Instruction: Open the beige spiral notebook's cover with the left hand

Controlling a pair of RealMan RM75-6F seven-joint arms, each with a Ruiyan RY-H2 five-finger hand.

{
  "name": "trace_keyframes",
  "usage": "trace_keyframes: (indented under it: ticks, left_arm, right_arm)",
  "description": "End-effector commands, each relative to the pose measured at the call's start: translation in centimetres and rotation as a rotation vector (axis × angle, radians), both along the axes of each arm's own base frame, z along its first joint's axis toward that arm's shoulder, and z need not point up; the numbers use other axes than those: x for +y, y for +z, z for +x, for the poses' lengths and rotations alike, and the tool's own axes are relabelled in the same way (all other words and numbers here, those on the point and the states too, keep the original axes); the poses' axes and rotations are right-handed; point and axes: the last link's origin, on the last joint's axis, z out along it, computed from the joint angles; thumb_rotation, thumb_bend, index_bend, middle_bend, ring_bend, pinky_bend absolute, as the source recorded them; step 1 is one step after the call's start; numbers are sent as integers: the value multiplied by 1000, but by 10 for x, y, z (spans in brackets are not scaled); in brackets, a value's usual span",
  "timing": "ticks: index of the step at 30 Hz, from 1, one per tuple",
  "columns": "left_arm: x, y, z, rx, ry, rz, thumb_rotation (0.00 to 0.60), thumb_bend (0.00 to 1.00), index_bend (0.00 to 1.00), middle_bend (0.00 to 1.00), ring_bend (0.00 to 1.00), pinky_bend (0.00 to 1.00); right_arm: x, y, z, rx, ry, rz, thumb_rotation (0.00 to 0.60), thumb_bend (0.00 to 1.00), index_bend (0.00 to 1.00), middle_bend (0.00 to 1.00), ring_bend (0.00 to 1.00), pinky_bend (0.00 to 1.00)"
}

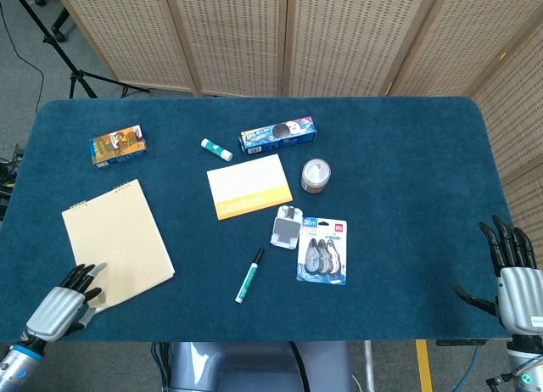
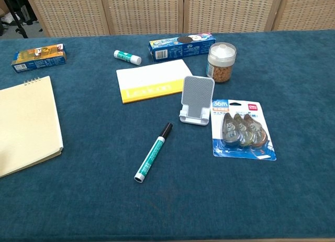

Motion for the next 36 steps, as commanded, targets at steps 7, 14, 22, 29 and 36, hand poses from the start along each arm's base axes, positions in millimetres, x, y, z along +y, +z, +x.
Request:
trace_keyframes:
  ticks: [7, 14, 22, 29, 36]
  left_arm:
    - [3, 4, 0, -13, 6, 17, 600, 554, 899, 0, 0, 0]
    - [-4, 7, 9, -39, -29, -2, 600, 548, 910, 0, 0, 0]
    - [-22, 13, 25, -94, -84, -51, 600, 544, 911, 0, 0, 0]
    - [-36, 19, 35, -125, -133, -108, 600, 544, 911, 0, 0, 0]
    - [-45, 17, 43, -180, -177, -173, 600, 544, 912, 0, 0, 0]
  right_arm:
    - [0, 0, 0, -2, 1, -1, 600, 0, 0, 0, 0, 0]
    - [0, 1, 0, -6, 0, -5, 600, 0, 0, 0, 0, 0]
    - [0, 1, -1, -6, -2, -3, 600, 0, 0, 0, 0, 0]
    - [0, 2, -1, -6, -3, -5, 600, 0, 0, 0, 0, 0]
    - [0, 1, 0, -4, -1, -4, 600, 0, 0, 0, 0, 0]
